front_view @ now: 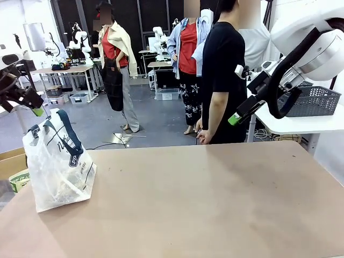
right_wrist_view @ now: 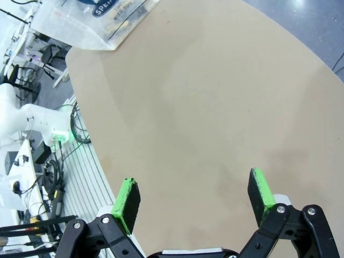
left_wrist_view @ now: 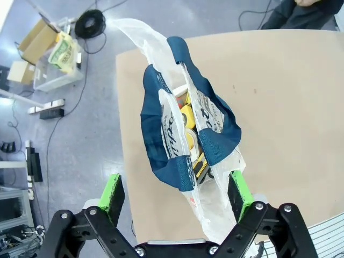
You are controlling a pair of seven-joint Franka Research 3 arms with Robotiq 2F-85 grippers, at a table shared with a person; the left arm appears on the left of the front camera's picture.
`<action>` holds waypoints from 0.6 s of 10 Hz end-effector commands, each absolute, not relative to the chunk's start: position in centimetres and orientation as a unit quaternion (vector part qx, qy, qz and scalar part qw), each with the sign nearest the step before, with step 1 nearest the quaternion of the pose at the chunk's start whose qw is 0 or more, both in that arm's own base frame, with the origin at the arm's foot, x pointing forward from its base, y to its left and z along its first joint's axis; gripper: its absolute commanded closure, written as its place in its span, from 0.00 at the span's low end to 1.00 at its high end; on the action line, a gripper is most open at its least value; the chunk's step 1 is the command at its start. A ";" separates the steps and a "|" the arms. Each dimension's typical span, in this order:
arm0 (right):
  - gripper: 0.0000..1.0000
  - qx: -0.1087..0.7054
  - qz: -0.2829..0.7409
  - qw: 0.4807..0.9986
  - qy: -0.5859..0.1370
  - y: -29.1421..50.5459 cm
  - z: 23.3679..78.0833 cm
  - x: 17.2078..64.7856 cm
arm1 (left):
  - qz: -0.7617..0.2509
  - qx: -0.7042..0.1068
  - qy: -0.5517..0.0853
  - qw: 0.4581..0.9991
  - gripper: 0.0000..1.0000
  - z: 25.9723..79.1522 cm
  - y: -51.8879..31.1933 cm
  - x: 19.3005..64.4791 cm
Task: Transfer purchased items from the store into the shopping bag.
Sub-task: Move the Reusable shopping bag to the right side of the table.
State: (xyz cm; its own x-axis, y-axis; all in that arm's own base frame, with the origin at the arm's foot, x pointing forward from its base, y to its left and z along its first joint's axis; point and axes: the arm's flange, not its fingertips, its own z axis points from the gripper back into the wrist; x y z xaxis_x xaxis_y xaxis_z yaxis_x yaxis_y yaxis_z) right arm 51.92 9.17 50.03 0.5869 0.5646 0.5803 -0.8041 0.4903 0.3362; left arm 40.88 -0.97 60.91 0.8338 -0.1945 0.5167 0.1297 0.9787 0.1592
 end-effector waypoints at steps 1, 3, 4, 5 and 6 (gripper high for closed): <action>0.00 0.301 0.399 0.843 -0.198 9.4 50.3 51.9 | -0.087 0.059 -0.272 0.956 0.00 60.7 -1.0 41.0; 0.00 0.301 0.399 0.843 -0.198 9.4 50.3 51.9 | -0.087 0.059 -0.272 0.956 0.00 60.7 -1.0 41.0; 0.00 0.301 0.399 0.843 -0.198 9.4 50.3 51.9 | -0.087 0.059 -0.272 0.956 0.00 60.7 -1.0 41.0; 0.00 0.301 0.399 0.843 -0.198 9.4 50.3 51.9 | -0.087 0.059 -0.272 0.956 0.00 60.7 -1.0 41.0; 0.00 0.301 0.399 0.843 -0.198 9.4 50.3 51.9 | -0.087 0.059 -0.272 0.956 0.00 60.7 -1.0 41.0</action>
State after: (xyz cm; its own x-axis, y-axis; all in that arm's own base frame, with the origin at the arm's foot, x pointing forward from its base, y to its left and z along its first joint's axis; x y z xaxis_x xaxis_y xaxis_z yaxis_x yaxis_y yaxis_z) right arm 51.92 9.17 50.03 0.5869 0.5646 0.5803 -0.8041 0.4903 0.3362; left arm 41.02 -1.00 60.70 0.8364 -0.1952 0.5122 0.1310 0.9785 0.1590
